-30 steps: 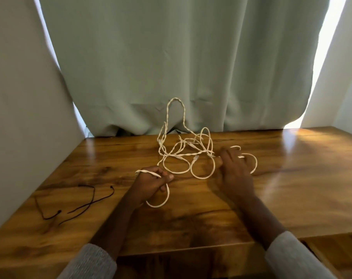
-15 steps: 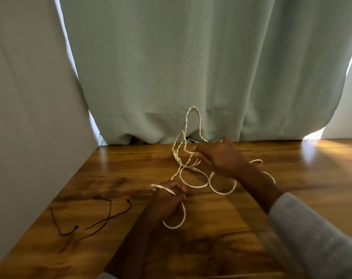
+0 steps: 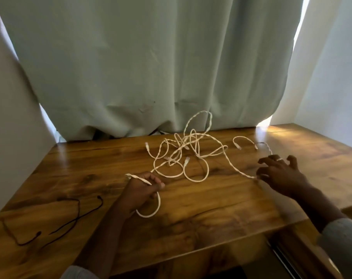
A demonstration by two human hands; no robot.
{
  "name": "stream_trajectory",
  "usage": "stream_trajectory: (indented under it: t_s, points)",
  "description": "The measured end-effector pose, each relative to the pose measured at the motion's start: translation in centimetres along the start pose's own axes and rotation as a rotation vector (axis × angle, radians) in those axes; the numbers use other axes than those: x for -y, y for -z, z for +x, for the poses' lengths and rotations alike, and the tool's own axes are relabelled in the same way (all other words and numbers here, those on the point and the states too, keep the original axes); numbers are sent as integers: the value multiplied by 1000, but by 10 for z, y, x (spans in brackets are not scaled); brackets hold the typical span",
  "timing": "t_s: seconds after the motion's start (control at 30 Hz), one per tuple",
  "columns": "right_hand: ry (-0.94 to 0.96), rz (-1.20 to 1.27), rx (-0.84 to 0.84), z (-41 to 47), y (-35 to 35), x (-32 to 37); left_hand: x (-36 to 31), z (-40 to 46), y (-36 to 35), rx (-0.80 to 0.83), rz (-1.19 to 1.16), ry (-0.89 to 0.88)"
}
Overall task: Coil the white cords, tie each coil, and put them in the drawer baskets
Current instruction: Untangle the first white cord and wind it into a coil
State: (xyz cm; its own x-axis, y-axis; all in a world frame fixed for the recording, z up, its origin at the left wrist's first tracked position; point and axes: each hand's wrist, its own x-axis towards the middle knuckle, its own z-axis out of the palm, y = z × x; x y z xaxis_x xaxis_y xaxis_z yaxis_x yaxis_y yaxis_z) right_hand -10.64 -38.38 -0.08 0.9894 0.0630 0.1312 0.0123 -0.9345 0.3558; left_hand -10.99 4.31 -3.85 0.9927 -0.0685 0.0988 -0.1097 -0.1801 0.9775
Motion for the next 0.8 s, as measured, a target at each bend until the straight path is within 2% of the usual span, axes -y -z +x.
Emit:
stream_trajectory:
  t_s: [0.07, 0.13, 0.2, 0.27, 0.3, 0.4, 0.5, 0.57, 0.67, 0.8]
  points:
    - [-83, 6, 34, -4, -7, 7, 0, 1, 0, 19, 10, 2]
    - [-162, 92, -67, -1, 0, 20, -1, 1, -2, 42, 42, -10]
    - [-172, 274, -299, 6, 17, 41, 0, 2, -4, 61, 72, -30]
    - [4, 393, -594, 16, 36, 69, -2, 2, -4, 62, 117, -47]
    - [111, 413, -660, 20, 49, 87, -3, 1, -5, 65, 131, -50]
    - [275, 392, -636, 47, 77, 134, -6, -4, -6, 58, 107, -47]
    - [201, 290, -354, 80, 88, 156, -9, -8, -8, 36, 105, -43]
    - [204, 240, -251, 91, 88, 160, -10, -6, -6, 12, 62, -25]
    - [291, 302, -341, 93, 85, 159, -11, -1, -3, -30, 35, -8]
    - [347, 655, -654, 89, 88, 142, -8, 4, 0, -71, 8, 19]
